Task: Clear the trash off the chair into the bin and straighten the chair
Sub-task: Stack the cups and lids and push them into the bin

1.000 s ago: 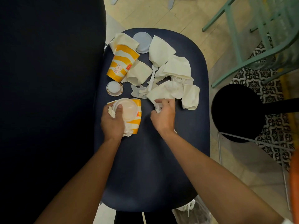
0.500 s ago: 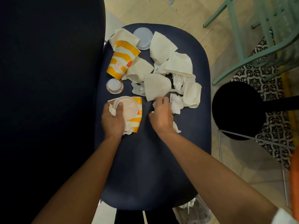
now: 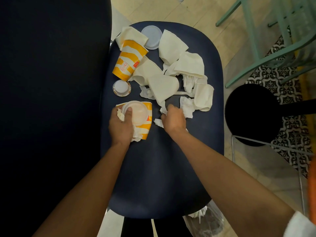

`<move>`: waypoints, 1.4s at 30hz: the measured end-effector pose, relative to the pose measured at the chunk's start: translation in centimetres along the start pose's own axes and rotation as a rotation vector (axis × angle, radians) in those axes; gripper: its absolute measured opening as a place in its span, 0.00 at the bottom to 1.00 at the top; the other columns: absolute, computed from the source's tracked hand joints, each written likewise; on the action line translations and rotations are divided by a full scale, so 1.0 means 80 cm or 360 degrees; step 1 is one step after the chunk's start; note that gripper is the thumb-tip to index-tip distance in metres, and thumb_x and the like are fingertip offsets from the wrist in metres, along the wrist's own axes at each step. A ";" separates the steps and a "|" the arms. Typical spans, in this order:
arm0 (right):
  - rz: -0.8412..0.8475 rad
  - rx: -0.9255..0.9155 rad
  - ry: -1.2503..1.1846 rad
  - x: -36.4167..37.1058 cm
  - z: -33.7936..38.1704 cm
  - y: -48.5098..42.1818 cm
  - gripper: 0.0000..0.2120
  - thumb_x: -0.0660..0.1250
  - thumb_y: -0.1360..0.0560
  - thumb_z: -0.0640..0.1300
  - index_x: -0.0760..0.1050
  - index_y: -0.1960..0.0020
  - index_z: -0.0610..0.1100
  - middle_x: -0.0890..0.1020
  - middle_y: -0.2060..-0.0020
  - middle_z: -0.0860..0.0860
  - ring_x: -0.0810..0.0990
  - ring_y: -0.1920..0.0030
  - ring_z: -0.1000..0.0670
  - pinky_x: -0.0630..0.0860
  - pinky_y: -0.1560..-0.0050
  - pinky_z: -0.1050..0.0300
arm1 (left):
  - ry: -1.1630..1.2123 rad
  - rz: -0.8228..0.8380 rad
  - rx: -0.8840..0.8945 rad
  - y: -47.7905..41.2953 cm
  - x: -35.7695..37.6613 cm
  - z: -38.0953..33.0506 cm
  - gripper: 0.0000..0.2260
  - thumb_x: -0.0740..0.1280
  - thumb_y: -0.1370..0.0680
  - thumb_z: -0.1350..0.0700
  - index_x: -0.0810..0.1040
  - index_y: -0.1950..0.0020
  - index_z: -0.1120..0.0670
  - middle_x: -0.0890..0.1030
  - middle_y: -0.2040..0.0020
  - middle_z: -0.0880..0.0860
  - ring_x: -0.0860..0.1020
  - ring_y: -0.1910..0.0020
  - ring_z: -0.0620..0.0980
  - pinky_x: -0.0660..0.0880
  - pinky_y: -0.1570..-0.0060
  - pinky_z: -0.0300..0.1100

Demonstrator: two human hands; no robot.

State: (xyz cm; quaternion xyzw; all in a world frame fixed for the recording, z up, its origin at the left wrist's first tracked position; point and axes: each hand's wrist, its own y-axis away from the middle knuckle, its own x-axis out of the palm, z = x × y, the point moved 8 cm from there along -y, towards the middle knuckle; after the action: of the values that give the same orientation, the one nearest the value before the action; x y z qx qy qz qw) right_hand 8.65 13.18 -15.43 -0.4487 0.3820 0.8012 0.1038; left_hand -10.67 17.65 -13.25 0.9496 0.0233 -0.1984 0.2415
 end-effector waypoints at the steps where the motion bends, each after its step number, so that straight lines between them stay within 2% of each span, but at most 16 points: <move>1: -0.0002 -0.0012 -0.0015 -0.004 -0.001 0.002 0.03 0.61 0.22 0.40 0.69 0.54 0.40 0.79 0.51 0.41 0.75 0.47 0.42 0.67 0.58 0.53 | 0.0004 0.0002 -0.0001 0.002 -0.001 0.000 0.11 0.63 0.21 0.53 0.73 0.43 0.58 0.76 0.50 0.50 0.75 0.50 0.47 0.70 0.51 0.39; 5: 0.0045 -0.0049 -0.0033 -0.021 -0.003 0.013 0.07 0.61 0.23 0.42 0.64 0.57 0.42 0.74 0.59 0.45 0.72 0.58 0.46 0.67 0.61 0.53 | 0.0003 0.0010 0.0012 0.013 -0.002 -0.005 0.12 0.63 0.21 0.53 0.73 0.42 0.58 0.77 0.49 0.50 0.75 0.50 0.47 0.71 0.50 0.39; 13: 0.0108 -0.0070 -0.0222 -0.046 -0.013 0.042 0.06 0.64 0.26 0.45 0.68 0.57 0.45 0.75 0.58 0.47 0.74 0.57 0.47 0.68 0.61 0.55 | -0.0031 0.0071 0.0088 0.053 -0.005 -0.017 0.11 0.62 0.21 0.53 0.72 0.41 0.57 0.76 0.50 0.49 0.74 0.51 0.47 0.70 0.52 0.39; 17: 0.0136 -0.0055 -0.0290 -0.051 -0.020 0.063 0.09 0.65 0.26 0.45 0.68 0.63 0.45 0.74 0.64 0.49 0.75 0.58 0.47 0.68 0.63 0.56 | -0.0017 0.0079 0.0112 0.075 -0.011 -0.017 0.11 0.62 0.20 0.54 0.72 0.40 0.57 0.76 0.49 0.49 0.74 0.50 0.48 0.70 0.52 0.39; 21: 0.0084 -0.0078 -0.0353 -0.065 -0.027 0.083 0.07 0.65 0.26 0.45 0.71 0.61 0.44 0.75 0.65 0.51 0.75 0.60 0.48 0.68 0.64 0.57 | 0.0009 0.0087 0.0138 0.096 -0.015 -0.017 0.11 0.62 0.20 0.54 0.72 0.40 0.57 0.76 0.51 0.49 0.74 0.52 0.47 0.69 0.54 0.38; 25: 0.0018 -0.0069 -0.0500 -0.081 -0.033 0.096 0.13 0.65 0.27 0.44 0.67 0.69 0.45 0.71 0.71 0.52 0.73 0.64 0.50 0.65 0.71 0.60 | -0.0008 0.0093 0.0162 0.111 -0.016 -0.016 0.11 0.62 0.21 0.53 0.73 0.40 0.57 0.76 0.50 0.49 0.75 0.51 0.47 0.69 0.54 0.39; 28: -0.0040 -0.0051 -0.0610 -0.091 -0.041 0.109 0.11 0.65 0.27 0.44 0.69 0.65 0.41 0.73 0.70 0.50 0.72 0.66 0.50 0.66 0.70 0.59 | -0.0041 0.0139 0.0198 0.127 -0.016 -0.012 0.11 0.62 0.21 0.53 0.73 0.41 0.56 0.77 0.51 0.50 0.75 0.51 0.48 0.70 0.53 0.39; 32: -0.0088 -0.0065 -0.0662 -0.096 -0.054 0.134 0.12 0.65 0.27 0.44 0.68 0.65 0.40 0.71 0.71 0.50 0.68 0.69 0.52 0.63 0.72 0.60 | -0.0096 0.0207 0.0230 0.150 -0.016 -0.006 0.11 0.62 0.21 0.52 0.73 0.42 0.55 0.77 0.51 0.49 0.75 0.52 0.48 0.70 0.53 0.39; 35: -0.0122 -0.0093 -0.0691 -0.094 -0.065 0.156 0.11 0.65 0.28 0.43 0.74 0.60 0.35 0.75 0.66 0.47 0.71 0.66 0.51 0.65 0.70 0.59 | -0.0131 0.0267 0.0272 0.168 -0.017 -0.001 0.11 0.61 0.20 0.52 0.72 0.40 0.54 0.76 0.51 0.49 0.75 0.51 0.48 0.69 0.54 0.39; 38: -0.0170 -0.0099 -0.0708 -0.089 -0.080 0.183 0.08 0.65 0.27 0.44 0.76 0.57 0.38 0.77 0.65 0.49 0.72 0.66 0.52 0.65 0.72 0.62 | -0.0175 0.0342 0.0336 0.190 -0.018 0.003 0.11 0.61 0.20 0.52 0.71 0.40 0.54 0.76 0.50 0.49 0.75 0.52 0.48 0.69 0.56 0.38; 42: -0.0235 -0.0030 -0.0702 -0.077 -0.110 0.224 0.04 0.65 0.28 0.45 0.76 0.57 0.45 0.78 0.65 0.52 0.75 0.64 0.52 0.67 0.71 0.61 | -0.0220 0.0468 0.0380 0.227 -0.016 0.021 0.11 0.61 0.20 0.51 0.71 0.40 0.53 0.76 0.49 0.48 0.74 0.52 0.47 0.69 0.63 0.33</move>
State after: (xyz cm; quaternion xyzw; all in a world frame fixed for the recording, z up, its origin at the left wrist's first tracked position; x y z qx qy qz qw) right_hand 8.71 -4.26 -3.89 -0.2905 0.3088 0.8736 0.2389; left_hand -9.91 0.88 -5.93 0.9488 -0.1558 -0.2270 0.1545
